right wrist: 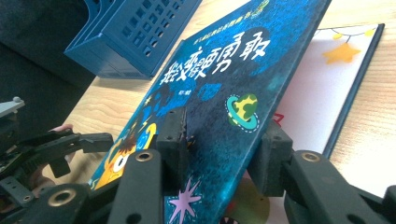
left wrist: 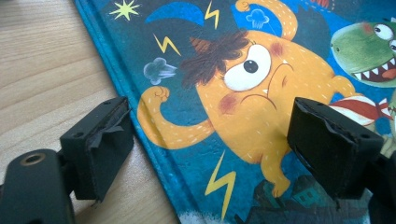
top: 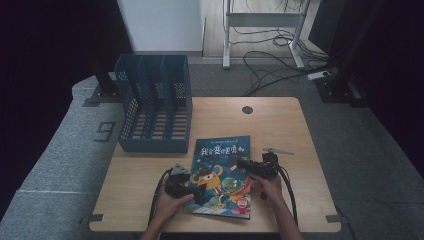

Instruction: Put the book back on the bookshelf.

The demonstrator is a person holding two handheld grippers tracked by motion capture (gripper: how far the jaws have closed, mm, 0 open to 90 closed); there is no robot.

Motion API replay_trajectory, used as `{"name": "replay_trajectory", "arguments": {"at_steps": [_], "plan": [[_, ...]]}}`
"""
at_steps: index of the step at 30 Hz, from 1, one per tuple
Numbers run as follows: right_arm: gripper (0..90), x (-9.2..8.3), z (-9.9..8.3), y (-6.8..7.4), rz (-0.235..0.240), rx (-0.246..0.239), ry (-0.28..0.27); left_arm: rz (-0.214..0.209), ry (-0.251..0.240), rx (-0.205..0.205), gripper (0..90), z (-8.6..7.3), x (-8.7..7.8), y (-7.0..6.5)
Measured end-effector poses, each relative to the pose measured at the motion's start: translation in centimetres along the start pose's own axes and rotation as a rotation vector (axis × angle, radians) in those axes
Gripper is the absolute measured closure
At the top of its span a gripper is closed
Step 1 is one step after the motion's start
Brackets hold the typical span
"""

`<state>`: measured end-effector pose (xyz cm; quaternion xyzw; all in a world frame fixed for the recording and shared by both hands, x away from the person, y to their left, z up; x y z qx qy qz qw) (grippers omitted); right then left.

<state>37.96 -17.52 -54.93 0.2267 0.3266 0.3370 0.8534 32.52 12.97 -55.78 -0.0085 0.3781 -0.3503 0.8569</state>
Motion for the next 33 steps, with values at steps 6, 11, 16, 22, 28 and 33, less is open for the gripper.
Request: {"name": "replay_trajectory", "arguments": {"at_steps": [6,11,16,22,28,33], "plan": [[61.4,0.0,0.1,0.0,0.013,0.011,0.007,-0.002,-0.001,0.000,14.4,0.0,0.0,0.0],[66.4,-0.2,0.2,-0.1,0.049,0.039,-0.002,-0.011,-0.003,0.001,14.4,0.0,-0.1,0.0],[71.2,-0.6,0.5,0.0,0.093,0.043,-0.032,-0.027,-0.006,0.008,14.5,0.1,-0.3,-0.2],[72.2,-1.4,0.7,-0.1,0.089,0.042,-0.044,-0.051,0.012,0.039,14.4,0.1,-0.2,-1.0],[73.3,-2.4,1.1,-1.0,0.065,0.065,-0.074,-0.085,0.044,0.086,14.4,-0.1,0.1,-2.0],[73.7,-3.4,1.5,-1.9,0.039,0.082,-0.101,-0.108,0.072,0.124,14.4,-0.4,0.2,-2.8]]}}
Point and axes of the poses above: each handheld gripper's, and its own axes: x roughly forward along the jaws, z roughly out of its top, y roughly to its left, the point moved 2 cm from there along x, roughly forward along the jaws, and after that the axes turned 2 degrees about -y, right-handed, at the moved point
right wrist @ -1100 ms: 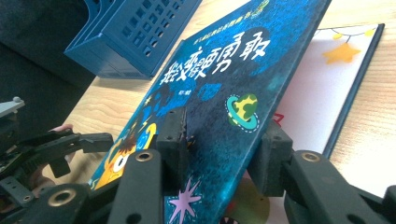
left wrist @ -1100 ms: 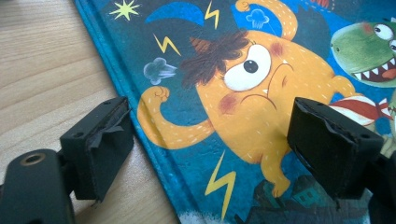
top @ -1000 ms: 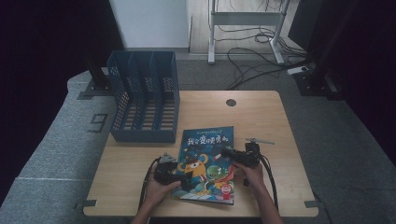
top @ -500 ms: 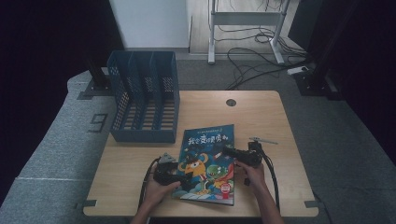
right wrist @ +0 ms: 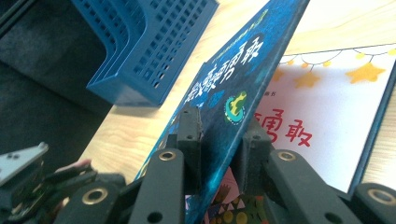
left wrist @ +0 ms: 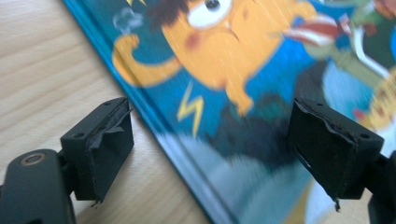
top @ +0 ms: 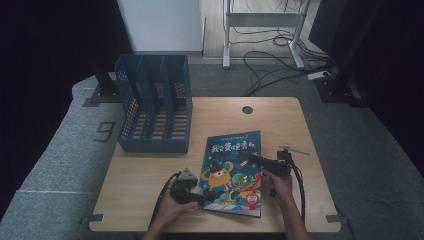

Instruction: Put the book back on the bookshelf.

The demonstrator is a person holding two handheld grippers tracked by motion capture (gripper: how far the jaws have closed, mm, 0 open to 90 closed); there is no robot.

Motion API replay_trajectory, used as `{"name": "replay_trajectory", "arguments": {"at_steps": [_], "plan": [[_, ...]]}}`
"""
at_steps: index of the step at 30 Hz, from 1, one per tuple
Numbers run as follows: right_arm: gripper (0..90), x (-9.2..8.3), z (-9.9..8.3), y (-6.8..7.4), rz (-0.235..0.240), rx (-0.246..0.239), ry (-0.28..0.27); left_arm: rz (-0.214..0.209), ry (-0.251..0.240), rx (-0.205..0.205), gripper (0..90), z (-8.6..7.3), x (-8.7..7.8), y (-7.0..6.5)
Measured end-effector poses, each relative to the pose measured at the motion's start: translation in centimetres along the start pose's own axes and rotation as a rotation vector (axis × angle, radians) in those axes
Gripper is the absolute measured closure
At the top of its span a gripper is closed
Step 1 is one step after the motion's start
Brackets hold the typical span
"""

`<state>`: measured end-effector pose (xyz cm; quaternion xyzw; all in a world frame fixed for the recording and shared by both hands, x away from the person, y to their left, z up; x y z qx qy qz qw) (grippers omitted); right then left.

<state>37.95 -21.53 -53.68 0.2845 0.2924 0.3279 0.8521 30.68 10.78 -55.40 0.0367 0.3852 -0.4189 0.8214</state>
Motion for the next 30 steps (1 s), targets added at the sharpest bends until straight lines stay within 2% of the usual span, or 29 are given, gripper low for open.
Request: {"name": "replay_trajectory", "arguments": {"at_steps": [8,15,25,30], "plan": [[73.9,-1.2,0.6,-1.1,-0.032,0.018,-0.036,-0.017,0.029,0.035,14.4,-0.3,0.3,-1.0],[73.9,-1.5,0.8,-1.4,-0.037,0.023,-0.045,-0.010,0.075,0.100,14.1,-0.5,0.3,-2.1],[73.3,-1.6,0.8,-1.4,-0.043,0.016,-0.042,-0.008,0.064,0.096,13.4,-0.6,0.5,-2.2],[72.4,-1.4,0.7,-1.4,-0.023,0.019,-0.023,-0.014,0.056,0.089,13.0,-0.6,0.5,-2.2]]}}
Point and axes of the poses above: each handheld gripper's, and its own axes: x roughly forward along the jaws, z roughly out of its top, y roughly to its left, the point moved 2 cm from there along x, roughly forward along the jaws, and after that the axes turned 2 degrees about -y, right-handed, at the moved point
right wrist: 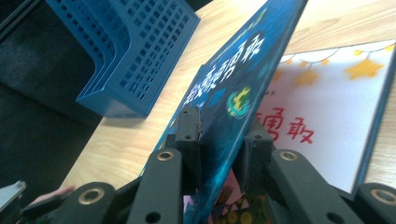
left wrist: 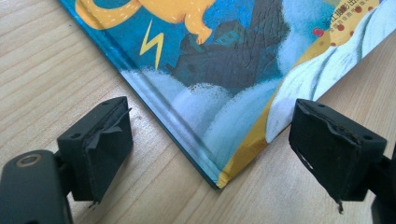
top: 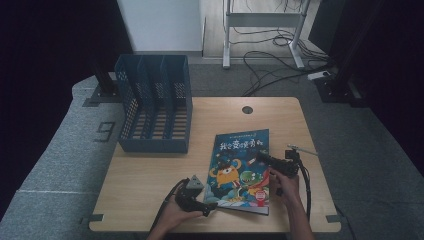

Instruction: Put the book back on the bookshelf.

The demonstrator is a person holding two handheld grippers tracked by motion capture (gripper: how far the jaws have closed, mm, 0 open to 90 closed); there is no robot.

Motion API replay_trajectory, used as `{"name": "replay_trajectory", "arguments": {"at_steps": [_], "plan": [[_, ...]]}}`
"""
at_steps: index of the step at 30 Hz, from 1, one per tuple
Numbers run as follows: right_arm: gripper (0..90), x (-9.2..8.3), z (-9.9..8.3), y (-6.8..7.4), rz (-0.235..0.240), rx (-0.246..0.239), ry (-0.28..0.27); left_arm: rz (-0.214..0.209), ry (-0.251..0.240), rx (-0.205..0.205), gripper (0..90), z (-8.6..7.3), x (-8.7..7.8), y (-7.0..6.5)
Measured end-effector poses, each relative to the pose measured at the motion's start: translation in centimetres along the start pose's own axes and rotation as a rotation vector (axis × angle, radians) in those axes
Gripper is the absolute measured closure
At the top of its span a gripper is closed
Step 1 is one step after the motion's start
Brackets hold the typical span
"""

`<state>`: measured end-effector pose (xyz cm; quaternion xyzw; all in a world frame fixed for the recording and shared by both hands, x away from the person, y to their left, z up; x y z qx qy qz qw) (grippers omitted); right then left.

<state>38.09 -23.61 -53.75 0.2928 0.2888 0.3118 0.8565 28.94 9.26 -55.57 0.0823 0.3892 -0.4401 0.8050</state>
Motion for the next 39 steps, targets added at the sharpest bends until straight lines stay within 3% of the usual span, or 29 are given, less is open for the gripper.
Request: {"name": "replay_trajectory", "arguments": {"at_steps": [10,23,39], "plan": [[74.0,0.0,0.0,0.7,0.005,-0.035,-0.016,-0.005,-0.010,-0.003,11.8,0.0,0.1,0.2],[74.2,-0.6,0.3,2.6,0.022,-0.142,-0.066,-0.010,-0.024,-0.025,9.2,0.0,0.1,0.3],[74.7,-1.6,0.7,4.8,0.045,-0.257,-0.137,0.026,-0.054,-0.005,9.1,0.0,0.2,0.2]]}}
Point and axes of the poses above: each handheld gripper's, and its own axes: x roughly forward along the jaws, z roughly out of its top, y roughly to its left, the point moved 2 cm from there along x, roughly forward along the jaws, and after that the axes turned 2 degrees about -y, right-handed, at the moved point
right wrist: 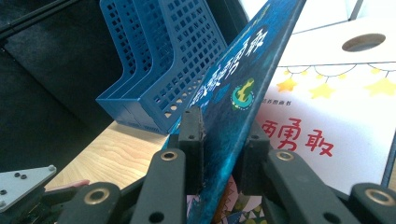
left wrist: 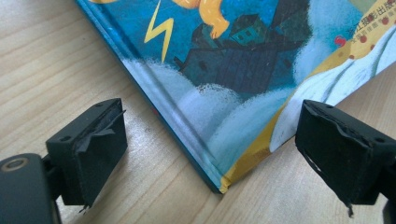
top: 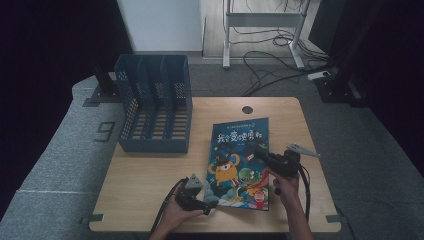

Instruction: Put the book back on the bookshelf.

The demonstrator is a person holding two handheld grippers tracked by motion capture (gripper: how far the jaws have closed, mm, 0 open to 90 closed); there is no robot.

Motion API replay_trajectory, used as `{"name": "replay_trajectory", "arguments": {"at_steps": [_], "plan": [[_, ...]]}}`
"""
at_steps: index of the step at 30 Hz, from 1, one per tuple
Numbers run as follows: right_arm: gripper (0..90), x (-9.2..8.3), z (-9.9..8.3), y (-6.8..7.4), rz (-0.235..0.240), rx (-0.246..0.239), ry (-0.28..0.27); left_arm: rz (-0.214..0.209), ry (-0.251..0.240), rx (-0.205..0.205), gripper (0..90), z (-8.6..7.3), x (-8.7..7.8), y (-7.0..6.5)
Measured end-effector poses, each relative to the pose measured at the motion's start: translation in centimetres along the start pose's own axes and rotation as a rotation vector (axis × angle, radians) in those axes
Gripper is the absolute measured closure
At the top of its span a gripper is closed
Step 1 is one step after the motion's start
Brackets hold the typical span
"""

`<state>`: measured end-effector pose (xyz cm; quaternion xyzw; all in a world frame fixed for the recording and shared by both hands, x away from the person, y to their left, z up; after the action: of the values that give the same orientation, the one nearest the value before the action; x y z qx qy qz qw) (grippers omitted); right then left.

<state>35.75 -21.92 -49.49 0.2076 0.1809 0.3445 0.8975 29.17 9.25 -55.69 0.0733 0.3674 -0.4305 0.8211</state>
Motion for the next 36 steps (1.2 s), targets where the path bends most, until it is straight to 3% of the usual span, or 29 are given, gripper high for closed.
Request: {"name": "replay_trajectory", "arguments": {"at_steps": [11,26,36], "plan": [[75.9,-0.6,0.7,1.6,0.035,-0.073,-0.036,0.006,-0.005,-0.001,8.7,0.0,0.1,0.0],[76.8,-1.0,1.1,3.0,0.055,-0.121,-0.059,0.025,-0.028,0.004,8.1,0.0,0.1,0.0],[78.9,-1.5,1.5,4.4,0.108,-0.166,-0.082,0.050,-0.036,0.014,8.1,0.0,0.2,0.0]]}}
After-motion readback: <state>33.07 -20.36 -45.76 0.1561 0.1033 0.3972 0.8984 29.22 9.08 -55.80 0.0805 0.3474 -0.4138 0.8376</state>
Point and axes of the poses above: each handheld gripper's, and its own axes: x roughly forward along the jaws, z roughly out of its top, y roughly to its left, the point moved 2 cm from there along x, roughly forward along the jaws, and after that the axes turned 2 degrees about -y, right-handed, at the moved point
